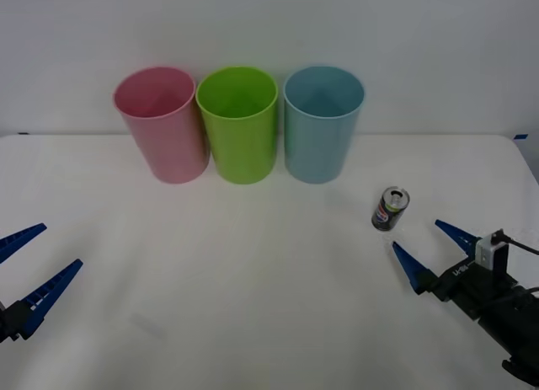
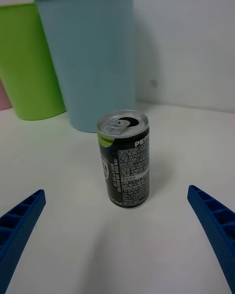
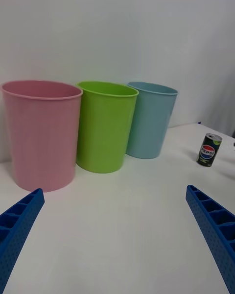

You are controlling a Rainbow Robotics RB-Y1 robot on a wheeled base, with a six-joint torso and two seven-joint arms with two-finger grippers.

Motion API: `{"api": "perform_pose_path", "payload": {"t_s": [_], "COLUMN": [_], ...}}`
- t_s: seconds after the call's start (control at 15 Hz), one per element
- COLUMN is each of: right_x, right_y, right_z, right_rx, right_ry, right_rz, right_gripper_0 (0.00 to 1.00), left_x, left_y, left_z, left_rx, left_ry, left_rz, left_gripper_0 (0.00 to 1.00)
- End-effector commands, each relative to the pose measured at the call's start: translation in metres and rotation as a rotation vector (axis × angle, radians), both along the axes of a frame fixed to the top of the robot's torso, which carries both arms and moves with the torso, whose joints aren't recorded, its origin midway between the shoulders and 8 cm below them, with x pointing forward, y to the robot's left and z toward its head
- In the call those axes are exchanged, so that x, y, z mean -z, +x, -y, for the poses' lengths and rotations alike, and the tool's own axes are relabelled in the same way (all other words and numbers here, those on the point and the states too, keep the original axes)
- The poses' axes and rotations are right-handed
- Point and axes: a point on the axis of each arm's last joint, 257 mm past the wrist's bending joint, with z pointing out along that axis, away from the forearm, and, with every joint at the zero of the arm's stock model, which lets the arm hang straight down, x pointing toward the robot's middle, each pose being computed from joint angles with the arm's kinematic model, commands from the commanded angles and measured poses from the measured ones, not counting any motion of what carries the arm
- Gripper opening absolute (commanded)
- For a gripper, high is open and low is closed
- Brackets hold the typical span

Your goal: Grasp the object on the table and drop it into the matching bin: aluminum can to the light blue bin, PET bottle to the pink bin.

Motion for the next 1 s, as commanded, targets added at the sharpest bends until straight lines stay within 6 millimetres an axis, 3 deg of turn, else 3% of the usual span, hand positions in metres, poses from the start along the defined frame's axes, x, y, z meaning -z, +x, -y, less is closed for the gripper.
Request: {"api": "perform_pose_path", "payload": {"t_s": [0.07,1.0], "right_x": [0.001,0.014], "right_y": [0.012,0.074], "right_z": [-0.003,-0.029], "right_rx": [0.031,0.058], "right_ry": [-0.007,0.013], "right_rz": [0.002,-0.023], "right_gripper_0": [1.00,1.00], "left_x": [0.000,0.000], "left_y": [0.000,0.000], "left_z": [0.000,0.000], "left_rx": [0.000,0.000], "left_ry": [0.000,0.000], "left_rz": [0.000,0.000], "left_gripper_0": [1.00,1.00]}}
